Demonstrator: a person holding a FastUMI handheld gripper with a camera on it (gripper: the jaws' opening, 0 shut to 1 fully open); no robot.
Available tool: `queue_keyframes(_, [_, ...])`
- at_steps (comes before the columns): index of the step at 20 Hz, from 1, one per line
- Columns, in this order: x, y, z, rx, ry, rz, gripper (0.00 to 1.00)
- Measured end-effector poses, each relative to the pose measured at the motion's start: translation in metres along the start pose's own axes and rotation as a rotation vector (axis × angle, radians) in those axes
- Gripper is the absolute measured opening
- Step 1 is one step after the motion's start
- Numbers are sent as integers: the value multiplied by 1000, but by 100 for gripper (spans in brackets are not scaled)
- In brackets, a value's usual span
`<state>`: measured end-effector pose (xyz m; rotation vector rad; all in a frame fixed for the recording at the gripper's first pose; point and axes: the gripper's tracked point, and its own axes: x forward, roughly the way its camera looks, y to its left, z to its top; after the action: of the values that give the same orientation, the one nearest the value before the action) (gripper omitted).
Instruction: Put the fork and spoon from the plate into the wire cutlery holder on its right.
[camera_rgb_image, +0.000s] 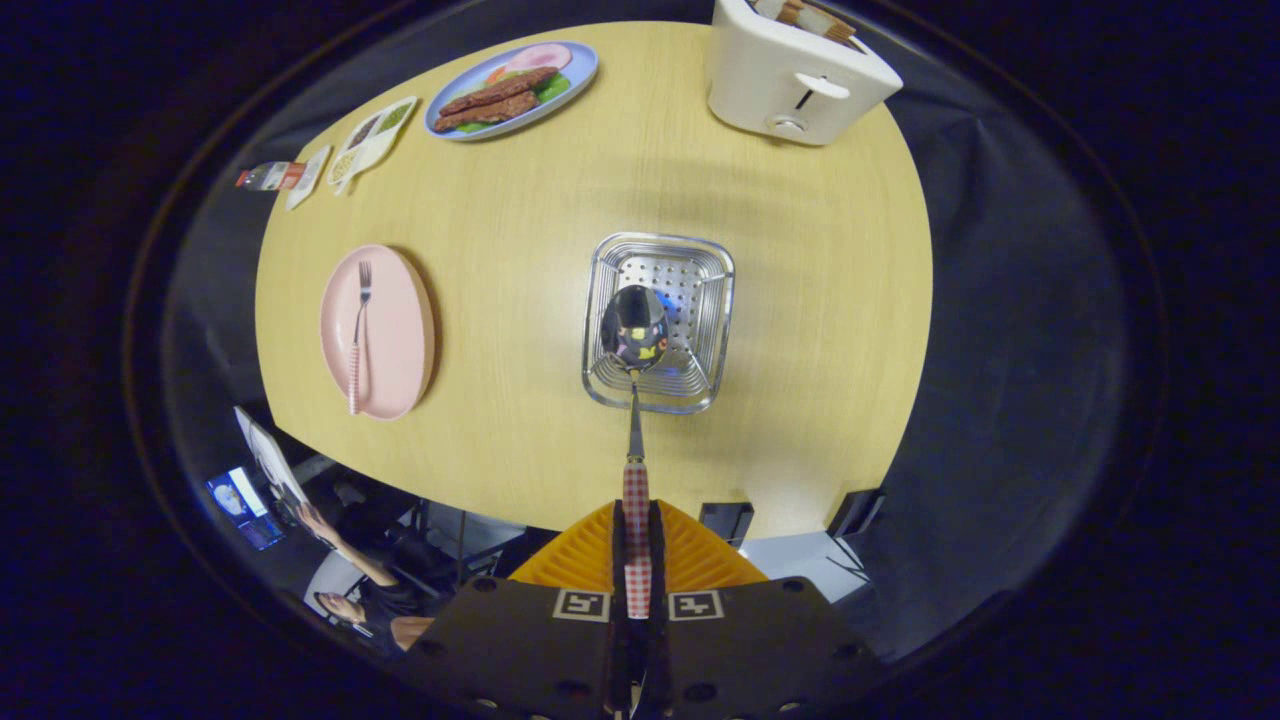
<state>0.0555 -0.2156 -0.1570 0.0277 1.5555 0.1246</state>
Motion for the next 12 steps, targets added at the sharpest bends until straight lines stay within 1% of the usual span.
queue_keyframes(2, [1, 0, 7, 10, 46, 4, 7])
queue_keyframes(5, [3, -9, 24, 7, 51, -27, 6])
queue_keyframes(6, [3, -9, 27, 9, 56, -27, 6])
queue_keyframes(7, [3, -10, 29, 7, 60, -29, 9])
queue_keyframes(10, [6, -8, 30, 3, 88, -16, 10])
queue_keyframes(11, [5, -8, 33, 7, 74, -16, 14])
queue_keyframes(12, [5, -8, 40, 3, 29, -11, 14])
